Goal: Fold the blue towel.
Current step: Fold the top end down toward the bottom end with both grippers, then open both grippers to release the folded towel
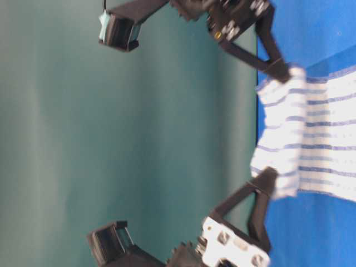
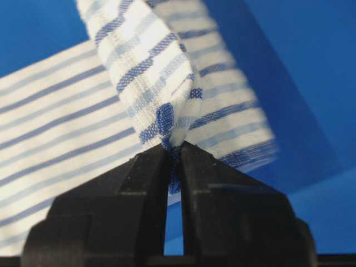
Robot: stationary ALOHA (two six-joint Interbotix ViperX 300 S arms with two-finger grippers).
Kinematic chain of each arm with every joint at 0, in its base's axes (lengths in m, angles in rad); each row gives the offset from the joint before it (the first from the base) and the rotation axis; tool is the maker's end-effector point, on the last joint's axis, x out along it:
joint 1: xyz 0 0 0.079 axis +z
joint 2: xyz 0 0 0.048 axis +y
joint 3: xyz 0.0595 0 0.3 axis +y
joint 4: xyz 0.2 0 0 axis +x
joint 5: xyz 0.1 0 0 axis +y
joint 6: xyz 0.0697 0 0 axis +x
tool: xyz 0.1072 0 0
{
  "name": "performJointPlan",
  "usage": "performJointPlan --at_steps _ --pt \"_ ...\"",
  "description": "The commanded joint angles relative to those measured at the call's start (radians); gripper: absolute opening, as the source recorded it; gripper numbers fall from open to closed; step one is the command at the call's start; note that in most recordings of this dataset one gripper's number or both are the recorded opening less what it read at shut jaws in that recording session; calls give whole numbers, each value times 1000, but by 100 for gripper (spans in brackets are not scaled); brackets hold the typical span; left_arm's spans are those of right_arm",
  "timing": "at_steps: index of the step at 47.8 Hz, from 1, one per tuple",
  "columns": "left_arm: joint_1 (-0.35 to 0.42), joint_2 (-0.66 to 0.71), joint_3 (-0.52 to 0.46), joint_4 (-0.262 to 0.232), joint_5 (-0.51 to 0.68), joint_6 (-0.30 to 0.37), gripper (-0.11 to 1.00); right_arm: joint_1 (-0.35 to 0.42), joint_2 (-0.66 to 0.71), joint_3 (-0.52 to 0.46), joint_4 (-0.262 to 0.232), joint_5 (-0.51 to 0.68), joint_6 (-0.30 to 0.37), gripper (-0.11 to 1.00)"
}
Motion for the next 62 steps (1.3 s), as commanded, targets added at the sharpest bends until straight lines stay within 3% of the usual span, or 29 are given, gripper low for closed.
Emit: performJointPlan --at_steps 1,12,23,55,62 --pt "-51 -25 -3 0 -11 -29 4 54 -25 -6 23 -25 2 10" --pt "-176 -14 -8 -2 -17 -94 4 149 -17 -6 74 -54 0 10" --pt "-241 -8 -11 -9 -18 -124 4 206 3 -21 103 -54 0 10" --pt "-265 14 -37 -9 -21 -133 4 236 29 -29 109 -48 -5 10" --pt "-262 15 -34 -9 -21 -133 4 238 29 -29 107 -48 -11 16"
